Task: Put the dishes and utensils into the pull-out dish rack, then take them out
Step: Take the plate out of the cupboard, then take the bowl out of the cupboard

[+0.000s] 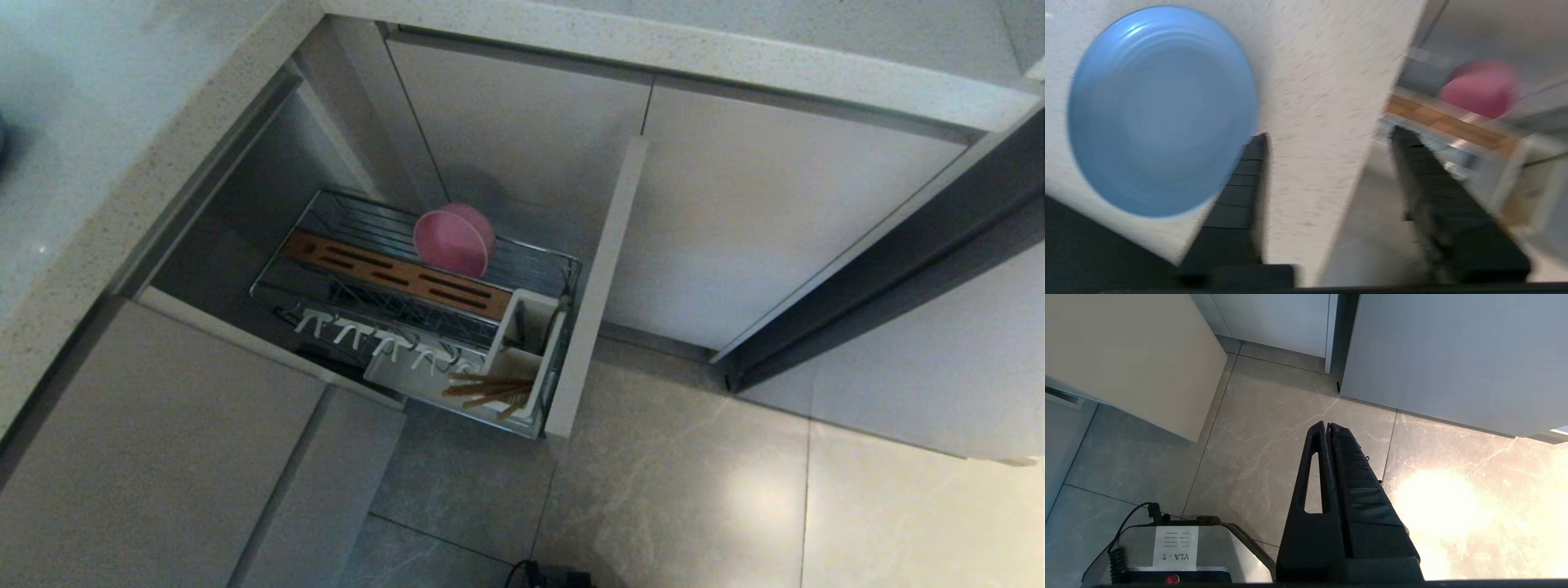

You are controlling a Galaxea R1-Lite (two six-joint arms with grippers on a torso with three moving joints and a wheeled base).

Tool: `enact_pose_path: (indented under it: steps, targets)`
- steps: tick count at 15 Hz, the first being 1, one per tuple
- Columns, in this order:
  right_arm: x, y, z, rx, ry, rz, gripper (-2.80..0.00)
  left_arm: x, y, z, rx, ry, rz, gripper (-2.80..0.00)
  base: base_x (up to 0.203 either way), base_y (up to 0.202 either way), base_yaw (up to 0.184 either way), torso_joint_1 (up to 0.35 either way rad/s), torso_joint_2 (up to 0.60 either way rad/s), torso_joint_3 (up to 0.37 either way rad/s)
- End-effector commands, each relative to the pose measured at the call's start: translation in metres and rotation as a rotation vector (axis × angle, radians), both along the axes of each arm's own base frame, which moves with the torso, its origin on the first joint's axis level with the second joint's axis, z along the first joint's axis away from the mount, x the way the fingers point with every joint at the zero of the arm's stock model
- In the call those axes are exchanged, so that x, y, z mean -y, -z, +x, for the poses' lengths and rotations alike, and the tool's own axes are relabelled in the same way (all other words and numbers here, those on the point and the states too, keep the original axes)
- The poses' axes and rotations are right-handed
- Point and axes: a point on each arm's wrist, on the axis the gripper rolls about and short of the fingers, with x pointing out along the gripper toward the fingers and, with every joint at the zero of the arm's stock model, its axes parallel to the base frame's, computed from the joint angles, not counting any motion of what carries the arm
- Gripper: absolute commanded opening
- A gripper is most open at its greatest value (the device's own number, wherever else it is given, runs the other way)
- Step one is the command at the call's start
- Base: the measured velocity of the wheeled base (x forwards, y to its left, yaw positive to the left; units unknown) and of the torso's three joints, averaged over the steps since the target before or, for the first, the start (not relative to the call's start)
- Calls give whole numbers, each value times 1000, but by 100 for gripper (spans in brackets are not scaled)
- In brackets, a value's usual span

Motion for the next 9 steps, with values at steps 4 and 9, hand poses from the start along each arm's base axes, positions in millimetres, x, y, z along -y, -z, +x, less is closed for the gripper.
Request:
enact_pose_path:
  steps: [4,9]
  targets:
    - [0,0,0,1,0,0,-280,3,-4,-45,113,78,-117,-280,0,0,0,0,0,0]
    - [0,0,0,1,0,0,-280,6,2,-58,112,206,-277,-280,0,0,0,0,0,0]
